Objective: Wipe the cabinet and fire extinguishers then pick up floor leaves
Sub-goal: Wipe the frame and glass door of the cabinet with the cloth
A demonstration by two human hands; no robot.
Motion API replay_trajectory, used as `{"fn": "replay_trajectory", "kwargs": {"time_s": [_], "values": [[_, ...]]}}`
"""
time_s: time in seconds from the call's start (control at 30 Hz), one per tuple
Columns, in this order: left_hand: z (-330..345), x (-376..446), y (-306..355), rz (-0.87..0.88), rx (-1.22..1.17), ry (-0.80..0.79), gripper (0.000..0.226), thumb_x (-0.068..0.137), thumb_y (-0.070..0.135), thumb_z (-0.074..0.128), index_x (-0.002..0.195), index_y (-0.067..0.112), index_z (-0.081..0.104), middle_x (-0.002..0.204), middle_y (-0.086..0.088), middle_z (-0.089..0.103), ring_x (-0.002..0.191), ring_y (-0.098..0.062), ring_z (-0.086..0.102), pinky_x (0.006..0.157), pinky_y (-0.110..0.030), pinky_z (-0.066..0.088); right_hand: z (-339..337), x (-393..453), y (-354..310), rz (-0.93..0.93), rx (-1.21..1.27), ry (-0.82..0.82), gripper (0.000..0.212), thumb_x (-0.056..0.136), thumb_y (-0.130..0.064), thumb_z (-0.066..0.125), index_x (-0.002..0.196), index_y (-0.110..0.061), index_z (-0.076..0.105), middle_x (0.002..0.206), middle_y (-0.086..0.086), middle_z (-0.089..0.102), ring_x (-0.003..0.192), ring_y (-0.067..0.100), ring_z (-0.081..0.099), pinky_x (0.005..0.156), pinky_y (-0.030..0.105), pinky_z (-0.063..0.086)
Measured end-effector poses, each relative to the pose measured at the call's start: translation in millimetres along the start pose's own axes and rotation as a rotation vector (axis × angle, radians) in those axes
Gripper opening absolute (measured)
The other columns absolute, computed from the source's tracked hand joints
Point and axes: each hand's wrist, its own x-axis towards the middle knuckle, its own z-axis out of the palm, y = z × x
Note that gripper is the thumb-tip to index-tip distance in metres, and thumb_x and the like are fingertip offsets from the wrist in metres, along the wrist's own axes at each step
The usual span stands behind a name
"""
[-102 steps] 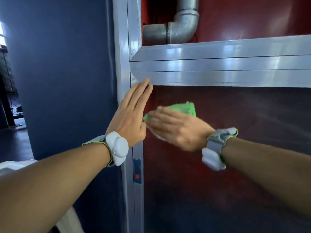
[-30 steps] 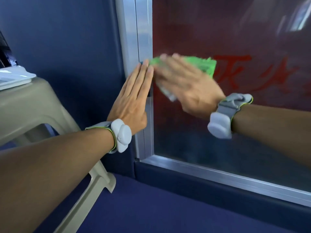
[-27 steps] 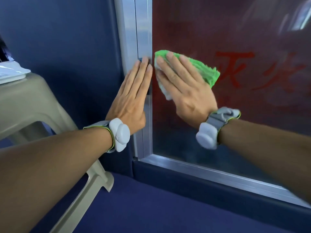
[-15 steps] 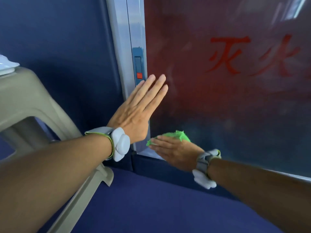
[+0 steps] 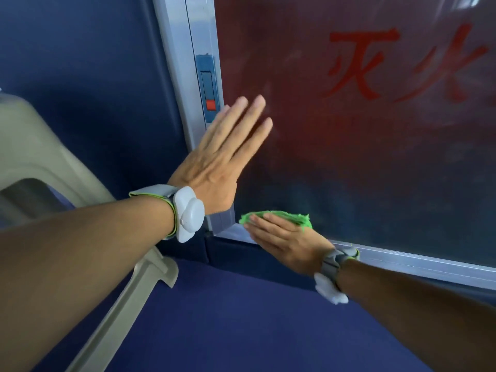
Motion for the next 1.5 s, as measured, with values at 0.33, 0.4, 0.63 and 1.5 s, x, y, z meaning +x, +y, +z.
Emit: {"fn": "replay_trajectory", "kwargs": {"time_s": [0.33, 0.4, 0.63, 1.5], "values": [[-19, 34, 7, -0.054, -0.124, 0.156, 0.100, 0.060, -0.012, 0.050, 0.154, -0.004, 0.019, 0.162, -0.026, 0.013, 0.152, -0.041, 0.009, 0.124, -0.054, 0.014, -127, 35, 148, 0.178, -0.162, 0.304, 0.035, 0.103, -0.007, 0.043, 0.134, 0.001, 0.057, 0.142, 0.021, 0.052, 0.135, 0.044, 0.044, 0.114, 0.059, 0.031], [-18, 38, 10, -0.099, -0.169, 0.196, 0.098, 0.060, -0.013, 0.049, 0.153, -0.006, 0.019, 0.161, -0.027, 0.013, 0.152, -0.041, 0.009, 0.124, -0.054, 0.013, -134, 39, 151, 0.379, -0.166, 0.431, 0.036, 0.102, -0.004, 0.041, 0.135, 0.001, 0.056, 0.143, 0.019, 0.051, 0.134, 0.044, 0.044, 0.114, 0.059, 0.030], [-13, 36, 19, -0.023, -0.112, 0.104, 0.100, 0.059, -0.010, 0.050, 0.154, 0.000, 0.021, 0.162, -0.024, 0.014, 0.152, -0.041, 0.009, 0.124, -0.055, 0.013, -34, -16, 34, 0.207, 0.020, 0.142, 0.045, 0.098, -0.002, 0.040, 0.144, -0.001, 0.045, 0.153, 0.015, 0.038, 0.145, 0.034, 0.030, 0.122, 0.049, 0.017], [-90, 97, -12, -0.109, -0.168, 0.235, 0.096, 0.062, -0.002, 0.047, 0.155, 0.010, 0.025, 0.163, -0.009, 0.022, 0.150, -0.030, 0.023, 0.119, -0.049, 0.024, -114, 26, 135, -0.160, -0.105, 0.014, 0.038, 0.105, -0.011, 0.034, 0.132, -0.003, 0.059, 0.148, 0.016, 0.048, 0.143, 0.035, 0.035, 0.121, 0.050, 0.023]]}}
